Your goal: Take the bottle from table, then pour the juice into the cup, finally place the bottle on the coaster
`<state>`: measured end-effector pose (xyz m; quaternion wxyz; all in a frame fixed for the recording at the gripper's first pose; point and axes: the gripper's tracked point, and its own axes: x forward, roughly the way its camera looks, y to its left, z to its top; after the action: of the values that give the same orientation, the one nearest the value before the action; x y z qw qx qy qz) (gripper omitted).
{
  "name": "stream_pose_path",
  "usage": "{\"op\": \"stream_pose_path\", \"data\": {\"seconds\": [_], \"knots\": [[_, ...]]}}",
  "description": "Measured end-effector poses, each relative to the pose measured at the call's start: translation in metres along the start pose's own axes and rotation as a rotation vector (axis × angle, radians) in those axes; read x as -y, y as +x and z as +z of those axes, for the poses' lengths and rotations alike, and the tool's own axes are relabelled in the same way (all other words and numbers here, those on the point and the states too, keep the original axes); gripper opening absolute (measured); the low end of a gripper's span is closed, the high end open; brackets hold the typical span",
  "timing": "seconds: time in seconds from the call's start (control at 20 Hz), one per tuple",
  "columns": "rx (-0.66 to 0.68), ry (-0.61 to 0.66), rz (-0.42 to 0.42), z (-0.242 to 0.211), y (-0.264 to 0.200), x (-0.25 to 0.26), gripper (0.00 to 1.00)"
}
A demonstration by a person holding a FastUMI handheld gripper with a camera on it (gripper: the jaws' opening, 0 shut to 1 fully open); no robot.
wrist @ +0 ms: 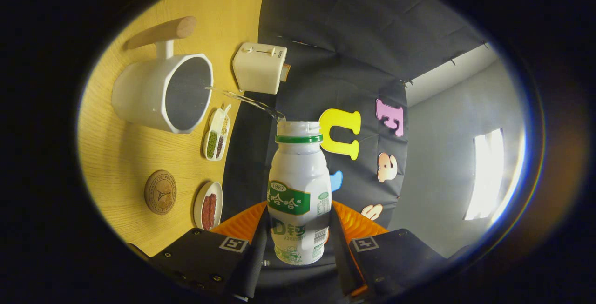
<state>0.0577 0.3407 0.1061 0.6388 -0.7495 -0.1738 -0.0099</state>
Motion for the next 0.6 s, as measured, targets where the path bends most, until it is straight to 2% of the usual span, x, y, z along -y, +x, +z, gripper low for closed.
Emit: {"op": "stream_pose_path", "data": {"seconds": [0.6], "knots": [[-0.002,-0.03,-0.001,-0.0011,0.0002,0.0005,0.66]]}}
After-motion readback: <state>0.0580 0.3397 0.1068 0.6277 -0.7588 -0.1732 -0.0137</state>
